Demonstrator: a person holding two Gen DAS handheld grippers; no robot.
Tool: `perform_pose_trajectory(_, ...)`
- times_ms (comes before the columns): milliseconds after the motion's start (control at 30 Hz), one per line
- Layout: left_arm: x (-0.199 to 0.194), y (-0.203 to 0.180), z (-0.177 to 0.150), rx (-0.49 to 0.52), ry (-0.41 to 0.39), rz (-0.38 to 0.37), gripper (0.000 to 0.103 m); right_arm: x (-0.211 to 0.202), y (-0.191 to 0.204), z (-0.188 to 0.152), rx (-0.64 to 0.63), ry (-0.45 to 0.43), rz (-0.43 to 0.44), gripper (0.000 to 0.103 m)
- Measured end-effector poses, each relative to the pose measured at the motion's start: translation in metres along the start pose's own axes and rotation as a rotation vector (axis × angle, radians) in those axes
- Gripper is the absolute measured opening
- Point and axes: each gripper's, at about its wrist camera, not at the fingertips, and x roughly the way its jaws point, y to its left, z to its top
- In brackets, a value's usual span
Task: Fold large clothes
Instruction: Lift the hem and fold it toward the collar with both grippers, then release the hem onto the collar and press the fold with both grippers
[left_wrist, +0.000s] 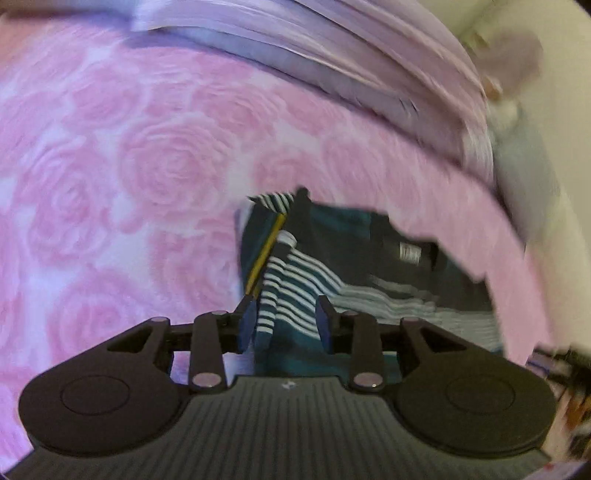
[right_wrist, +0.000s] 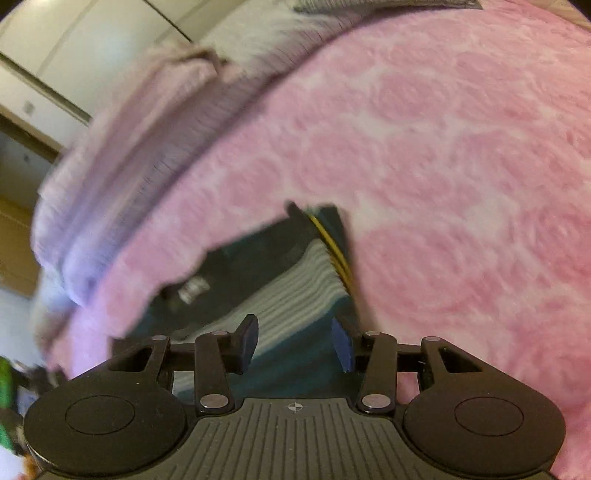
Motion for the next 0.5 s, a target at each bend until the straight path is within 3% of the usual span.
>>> perform_pose_trajectory(133, 0.019, -0.018, 0.011, 0.113, -0.005, 0.011, 0.030, 0.010, 0.013, 0.001, -0.158, -0.034, -0.044, 0.041)
perform_pose_trajectory(300, 0.046, -0.022, 0.038, 0.125, -0.019, 0.035, 0.031, 0.039, 0.030, 0.021, -0.268, -0.081, -0.059, 0.041)
perform_pose_trajectory(500, 0.078, -0.024, 0.056, 0.157, 0.000, 0.080, 0.031, 0.085, 0.039, 0.047, -0.370, -0.078, -0.117, 0.041)
